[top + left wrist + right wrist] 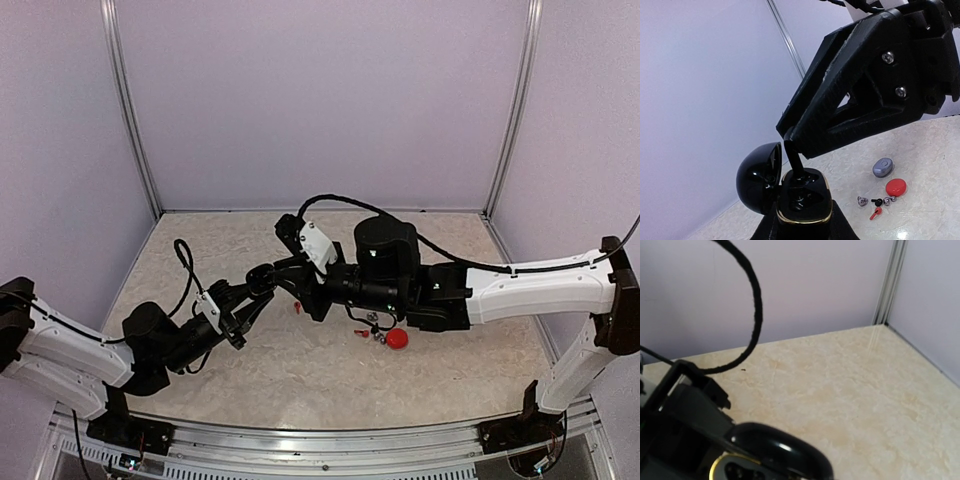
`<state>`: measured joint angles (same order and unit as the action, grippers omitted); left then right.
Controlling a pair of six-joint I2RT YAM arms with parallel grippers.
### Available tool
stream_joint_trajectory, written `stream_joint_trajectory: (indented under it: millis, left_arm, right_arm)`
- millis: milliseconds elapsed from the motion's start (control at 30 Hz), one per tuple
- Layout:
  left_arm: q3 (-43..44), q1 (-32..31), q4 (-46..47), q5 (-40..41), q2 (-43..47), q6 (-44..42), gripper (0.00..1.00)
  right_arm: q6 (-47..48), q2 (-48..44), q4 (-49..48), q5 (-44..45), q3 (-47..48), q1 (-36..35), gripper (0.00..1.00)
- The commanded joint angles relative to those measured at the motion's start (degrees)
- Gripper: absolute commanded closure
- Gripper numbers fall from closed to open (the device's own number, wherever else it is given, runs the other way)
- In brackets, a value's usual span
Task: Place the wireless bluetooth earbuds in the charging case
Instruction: Adjust the right earbud in the right side groove of the charging case.
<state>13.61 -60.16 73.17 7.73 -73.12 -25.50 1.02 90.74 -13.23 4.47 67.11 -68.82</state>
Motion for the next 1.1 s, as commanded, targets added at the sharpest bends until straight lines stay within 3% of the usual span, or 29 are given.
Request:
stream_joint_trajectory:
  millis: [0, 567, 900, 1067]
  left_arm:
    - [3.55, -2.39, 10.62, -5.63, -0.03, 0.27, 1.00]
    - [5.17, -2.41, 9.19, -7.18, -0.97, -0.50, 1.00]
    - [5.55, -2.32, 7.88, -9.54, -0.88, -1.14, 1.00]
    - [5.14, -2.32, 7.57, -10.02, -0.54, -1.14, 1.00]
  right_arm:
    - [5.05, 1.18, -1.72, 3.72, -2.93, 1.28, 1.00]
    - [17.74, 0.84, -2.86, 7.00, -6.24, 0.13, 1.00]
    - [15.71, 0.05, -0.83, 5.47, -4.80, 1.06, 1.00]
    - [14.07, -1.31, -0.75, 3.73, -4.86, 1.92, 0.93]
